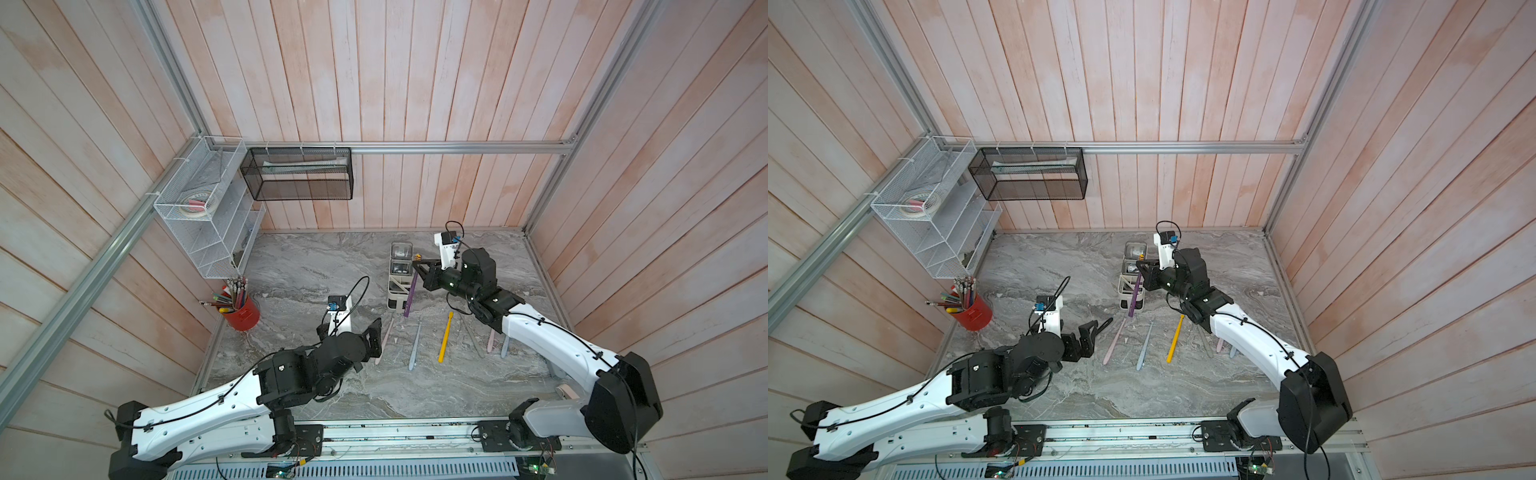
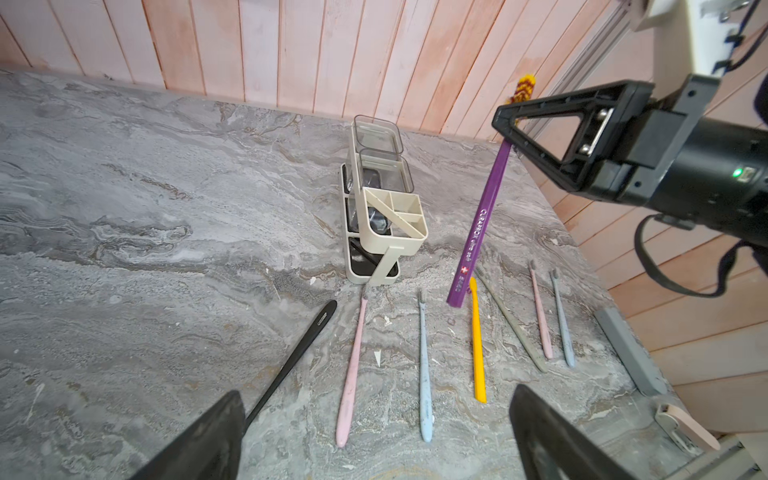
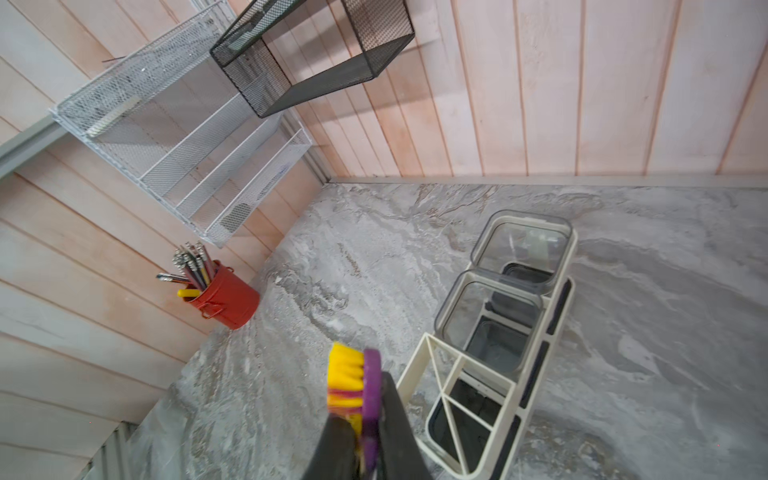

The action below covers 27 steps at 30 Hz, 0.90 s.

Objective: Place the toothbrush into the toothbrush holder
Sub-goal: Place the toothbrush in the toothbrush holder.

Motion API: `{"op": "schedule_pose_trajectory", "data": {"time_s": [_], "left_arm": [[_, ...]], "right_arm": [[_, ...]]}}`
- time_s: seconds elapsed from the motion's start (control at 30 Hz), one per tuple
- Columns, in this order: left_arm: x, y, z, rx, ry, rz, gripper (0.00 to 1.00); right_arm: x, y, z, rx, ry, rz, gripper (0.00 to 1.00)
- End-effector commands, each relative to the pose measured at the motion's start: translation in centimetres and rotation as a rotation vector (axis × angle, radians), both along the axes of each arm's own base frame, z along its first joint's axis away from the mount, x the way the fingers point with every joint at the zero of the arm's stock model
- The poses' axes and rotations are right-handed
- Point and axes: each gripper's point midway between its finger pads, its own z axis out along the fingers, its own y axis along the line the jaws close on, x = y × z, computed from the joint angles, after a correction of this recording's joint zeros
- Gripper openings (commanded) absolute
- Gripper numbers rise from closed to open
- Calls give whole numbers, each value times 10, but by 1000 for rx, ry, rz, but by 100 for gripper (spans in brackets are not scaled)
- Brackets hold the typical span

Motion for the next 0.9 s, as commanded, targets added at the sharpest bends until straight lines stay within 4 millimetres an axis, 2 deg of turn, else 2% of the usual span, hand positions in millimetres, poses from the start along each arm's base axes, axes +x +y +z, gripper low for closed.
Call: {"op": "schedule_pose_trajectory", "data": {"time_s": [0.0,0.3,0.43,0.53,0.87], "left_arm": [[1,10,-17,48,20,23,100],[2,7,-41,63,62,15,100],[1,8,-49,75,74,14,100],[1,7,-53,75,72,11,100],[6,4,-63,90,64,5,100]], "right_arm": [[23,-8,1,-94,-88,-94,0],[66,1,18,-184,-238,-195,0],[75,6,37,-194,-310,-217,0],[81,8,42,-202,-351,-232,0],[96,33,26,-242,-418,-190,0]]}}
